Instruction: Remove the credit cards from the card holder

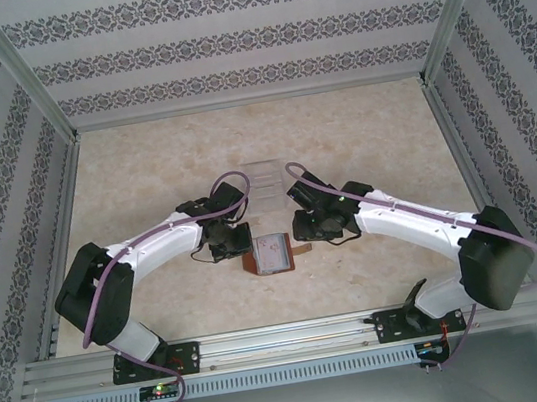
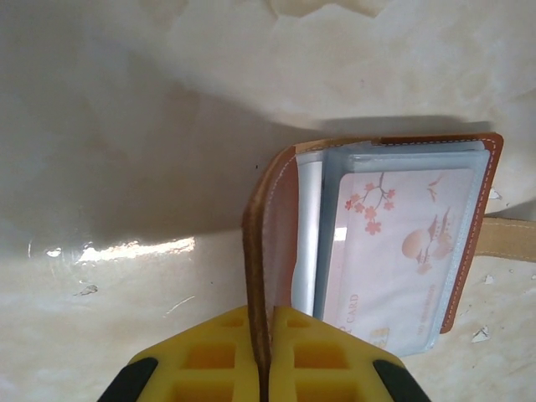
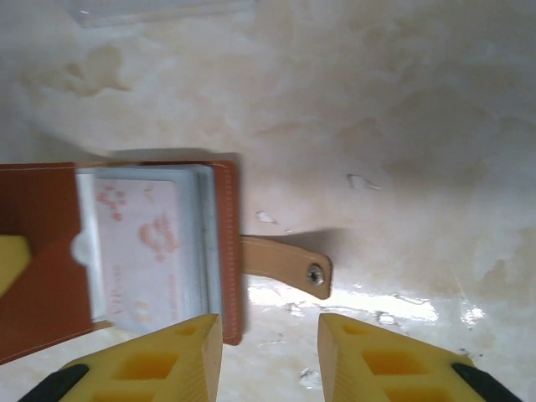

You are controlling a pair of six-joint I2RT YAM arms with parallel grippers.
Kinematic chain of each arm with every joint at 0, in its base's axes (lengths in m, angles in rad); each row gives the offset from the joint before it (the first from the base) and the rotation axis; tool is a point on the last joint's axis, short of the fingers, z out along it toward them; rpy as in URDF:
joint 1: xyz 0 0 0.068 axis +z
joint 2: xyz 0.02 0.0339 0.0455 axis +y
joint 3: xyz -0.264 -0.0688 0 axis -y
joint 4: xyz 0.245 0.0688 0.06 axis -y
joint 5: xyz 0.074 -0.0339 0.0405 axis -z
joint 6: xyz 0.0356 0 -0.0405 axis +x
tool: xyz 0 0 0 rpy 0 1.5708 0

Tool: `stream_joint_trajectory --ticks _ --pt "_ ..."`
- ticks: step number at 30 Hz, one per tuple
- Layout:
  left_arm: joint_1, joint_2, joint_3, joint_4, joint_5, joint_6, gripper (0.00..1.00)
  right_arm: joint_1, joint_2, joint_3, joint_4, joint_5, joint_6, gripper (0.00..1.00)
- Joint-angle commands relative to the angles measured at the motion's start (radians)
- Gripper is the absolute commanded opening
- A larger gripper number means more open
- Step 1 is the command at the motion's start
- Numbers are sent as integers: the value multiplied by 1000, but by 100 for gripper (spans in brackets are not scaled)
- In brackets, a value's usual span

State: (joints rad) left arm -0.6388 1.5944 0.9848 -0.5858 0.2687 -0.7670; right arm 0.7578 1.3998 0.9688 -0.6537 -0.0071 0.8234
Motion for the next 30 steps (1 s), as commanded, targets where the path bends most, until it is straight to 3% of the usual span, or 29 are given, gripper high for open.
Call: stream_joint_trajectory --ticks 1,9,20,30 --pt "13 -23 5 17 15 -12 0 12 10 2 14 -59 31 37" --pt "13 -25 -6 52 44 -29 0 21 154 -4 145 -151 59 38" --pt "13 -23 -16 64 56 -33 1 22 313 18 214 -182 42 36" --pt "12 22 11 -95 -61 54 17 22 363 -8 221 -172 33 32"
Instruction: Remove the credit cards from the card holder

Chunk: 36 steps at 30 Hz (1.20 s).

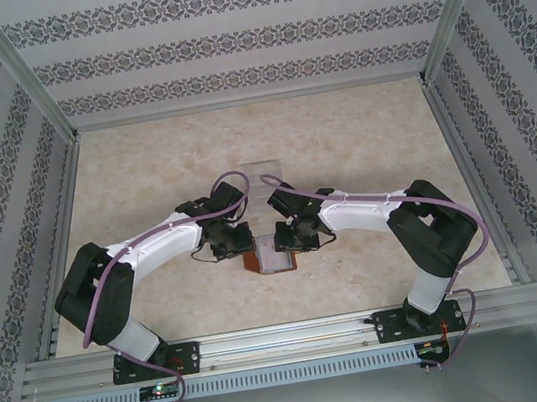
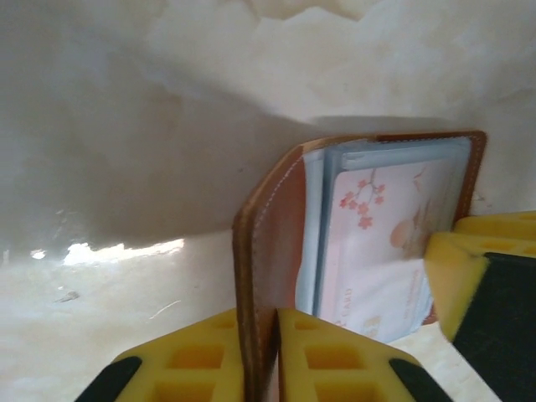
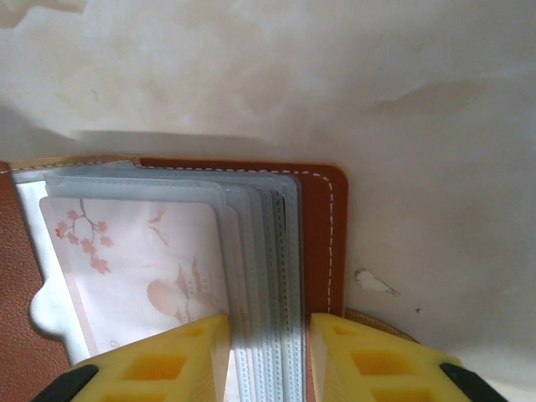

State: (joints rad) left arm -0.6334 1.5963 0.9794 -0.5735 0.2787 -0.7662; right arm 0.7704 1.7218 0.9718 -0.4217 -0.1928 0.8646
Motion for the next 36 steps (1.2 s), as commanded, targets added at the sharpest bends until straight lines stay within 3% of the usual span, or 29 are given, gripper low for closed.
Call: stream_joint_trajectory --ticks 1,13,23,36 --pt "8 34 21 -127 -85 68 18 9 42 -13 -11 13 -10 32" --pt "6 208 85 -251 -148 175 46 6 34 -34 -14 13 -7 31" --pt "-18 283 162 -387 -263 222 53 1 35 -47 -3 7 -7 31" --pt "-19 236 191 -436 -313 216 52 -8 10 -68 4 9 -6 30"
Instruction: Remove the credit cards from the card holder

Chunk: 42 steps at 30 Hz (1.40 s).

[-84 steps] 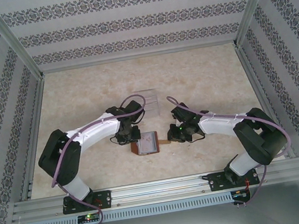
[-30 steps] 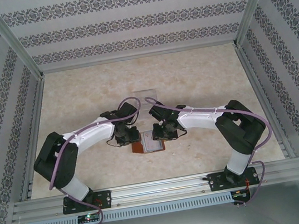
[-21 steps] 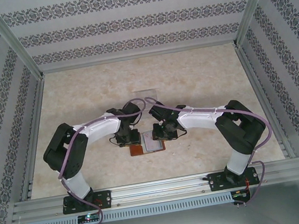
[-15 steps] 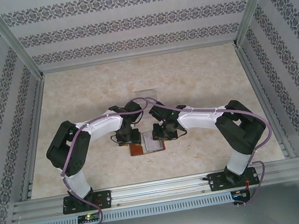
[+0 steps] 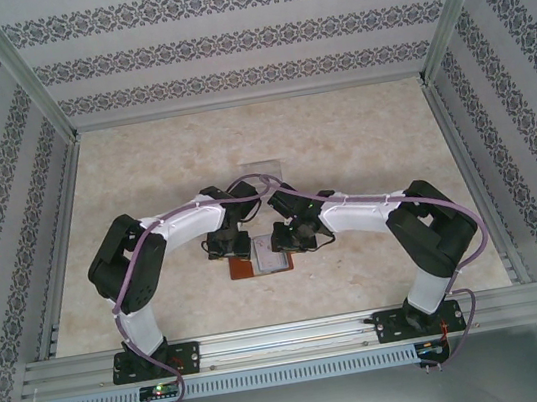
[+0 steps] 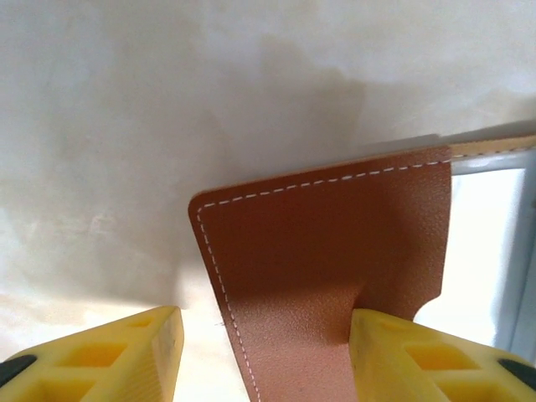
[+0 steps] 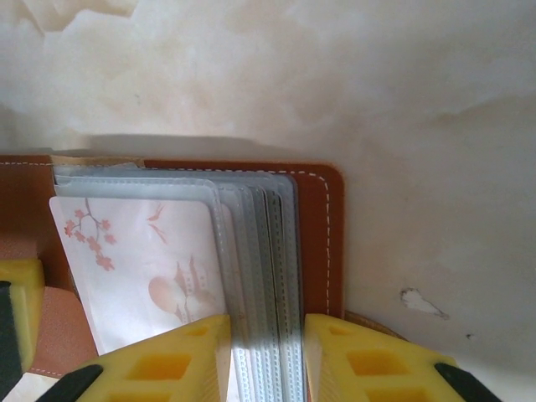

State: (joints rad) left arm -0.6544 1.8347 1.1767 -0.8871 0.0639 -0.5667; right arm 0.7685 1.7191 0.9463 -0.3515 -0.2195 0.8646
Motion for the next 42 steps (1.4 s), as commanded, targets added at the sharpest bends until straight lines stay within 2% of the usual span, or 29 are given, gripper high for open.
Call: stream_joint_trajectory --ticks 1,4,7,9,11,12,15,18,25,35,42 --pt "4 -13 -11 -111 -93 15 47 -9 11 -44 -65 37 -6 30" --pt "3 -25 -7 -94 -70 9 32 -10 8 -47 -65 38 -6 31" --pt "4 -23 -4 -85 -57 8 26 -10 4 -49 -64 38 -6 30" --pt "4 -19 -1 -82 -54 10 26 -11 2 -49 -65 37 -6 30" --pt "4 -16 1 -84 -49 14 30 -11 1 -46 -69 36 -8 30" --pt "4 -17 -1 -83 -46 16 29 -12 -1 -47 -69 36 -7 30" --pt "4 -29 -6 -74 -51 11 18 -11 -6 -49 -72 38 -8 30" --pt "4 -27 -4 -79 -48 11 18 -11 -7 -49 -73 39 -7 30" --pt "4 -17 -9 -71 -42 15 9 -12 -9 -52 -73 36 -9 30" --pt "14 -18 -71 3 -2 15 7 -11 -25 -64 -73 32 -6 30" --pt "66 -175 -118 88 82 -11 12 -13 -79 -85 -58 30 7 29"
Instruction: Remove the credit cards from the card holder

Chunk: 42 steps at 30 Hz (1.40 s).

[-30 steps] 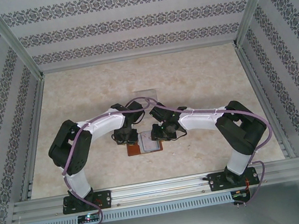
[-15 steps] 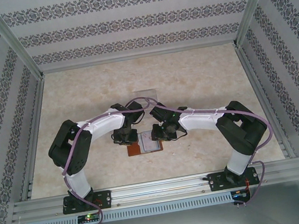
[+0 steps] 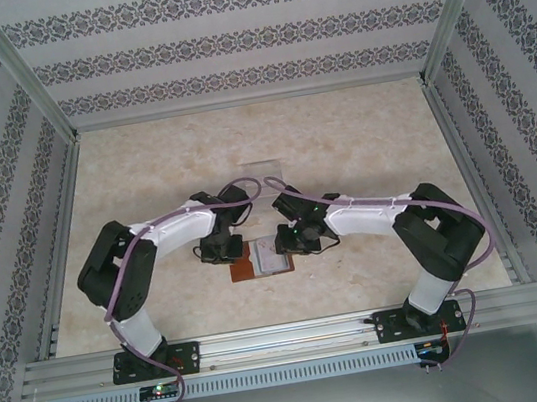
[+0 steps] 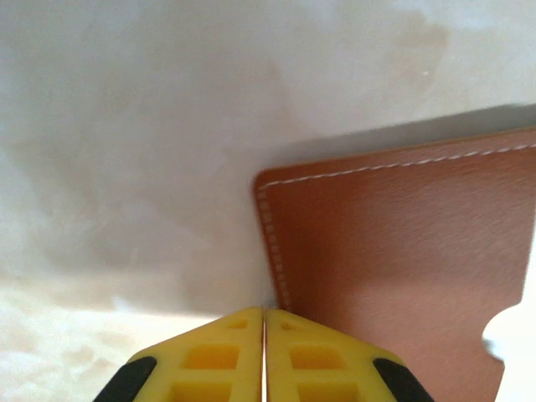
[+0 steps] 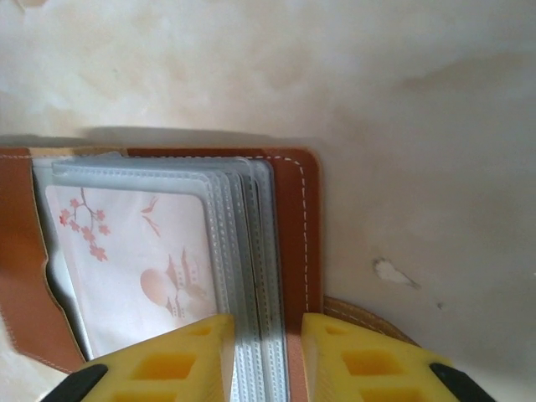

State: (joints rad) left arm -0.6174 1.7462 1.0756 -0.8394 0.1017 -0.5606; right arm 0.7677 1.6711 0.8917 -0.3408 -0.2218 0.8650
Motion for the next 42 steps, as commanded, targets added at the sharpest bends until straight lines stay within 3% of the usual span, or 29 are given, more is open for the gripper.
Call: stream_joint_trajectory --ticks 1,8,18,24,42 --pt "37 -108 -19 51 59 -22 12 -12 -42 -34 -63 29 9 29" --pt "69 -225 -40 173 247 -83 16 -14 -103 -60 -21 14 35 29" --pt "70 -204 -90 378 424 -175 17 -19 -137 -86 7 18 26 31" --pt "71 -172 -155 507 484 -202 17 -25 -115 -89 34 21 19 31" --pt "70 -105 -265 654 541 -214 23 -24 -46 -82 111 -24 9 32"
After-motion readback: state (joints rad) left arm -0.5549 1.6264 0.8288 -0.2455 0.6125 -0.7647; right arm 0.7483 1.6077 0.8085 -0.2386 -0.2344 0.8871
